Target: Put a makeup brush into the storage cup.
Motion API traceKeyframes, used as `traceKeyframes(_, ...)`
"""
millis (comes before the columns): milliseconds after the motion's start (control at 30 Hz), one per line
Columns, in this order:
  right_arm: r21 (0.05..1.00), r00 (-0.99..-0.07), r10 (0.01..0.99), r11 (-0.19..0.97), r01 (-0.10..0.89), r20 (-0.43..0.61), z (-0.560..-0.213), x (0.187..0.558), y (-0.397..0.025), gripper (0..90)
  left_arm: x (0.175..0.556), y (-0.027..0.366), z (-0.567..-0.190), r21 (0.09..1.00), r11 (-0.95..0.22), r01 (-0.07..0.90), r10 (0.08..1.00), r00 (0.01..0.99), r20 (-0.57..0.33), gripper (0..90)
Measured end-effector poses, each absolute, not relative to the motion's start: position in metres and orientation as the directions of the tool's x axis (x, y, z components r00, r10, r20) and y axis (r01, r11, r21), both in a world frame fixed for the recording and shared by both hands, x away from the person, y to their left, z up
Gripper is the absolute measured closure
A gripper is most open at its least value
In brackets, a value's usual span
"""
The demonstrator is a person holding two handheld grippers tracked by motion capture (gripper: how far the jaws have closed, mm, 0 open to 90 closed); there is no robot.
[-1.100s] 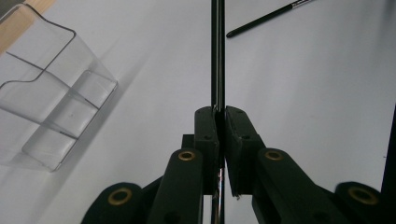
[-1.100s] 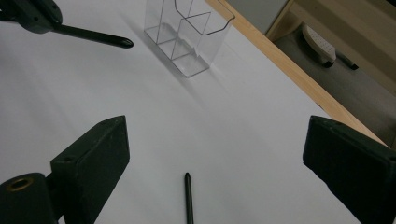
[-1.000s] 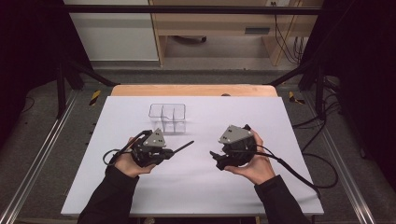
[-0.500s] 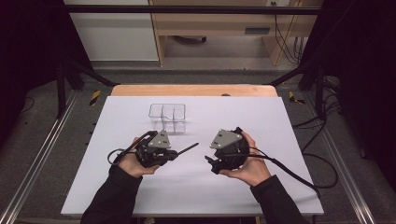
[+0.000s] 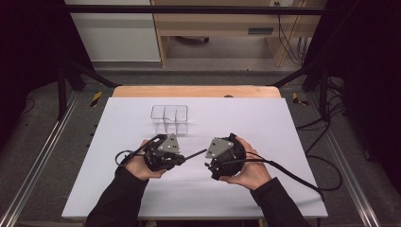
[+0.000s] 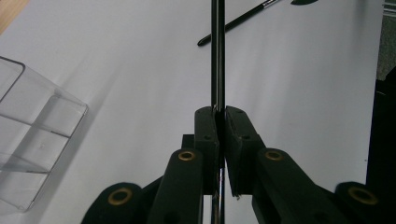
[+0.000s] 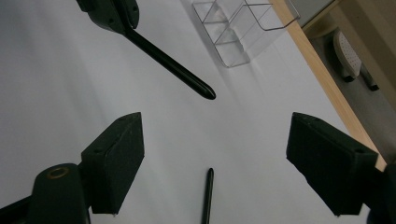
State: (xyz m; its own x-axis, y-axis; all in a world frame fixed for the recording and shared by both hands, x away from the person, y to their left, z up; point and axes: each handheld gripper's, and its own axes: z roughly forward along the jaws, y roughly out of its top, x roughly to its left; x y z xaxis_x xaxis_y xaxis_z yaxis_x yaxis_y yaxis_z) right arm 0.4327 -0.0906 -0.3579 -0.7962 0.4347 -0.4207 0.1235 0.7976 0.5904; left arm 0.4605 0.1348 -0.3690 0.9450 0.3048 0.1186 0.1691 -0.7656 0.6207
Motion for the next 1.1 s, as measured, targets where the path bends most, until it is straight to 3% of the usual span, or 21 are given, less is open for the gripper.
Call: traceKeyframes(1100, 0.467, -0.821, 0.214, 0.881, -0.071, -0.529, -0.37, 0.425, -0.07, 44.8, 0.46, 0.117, -0.371, 0.623, -0.763, 0.173, 0.259, 0.965, 0.05, 83.5)
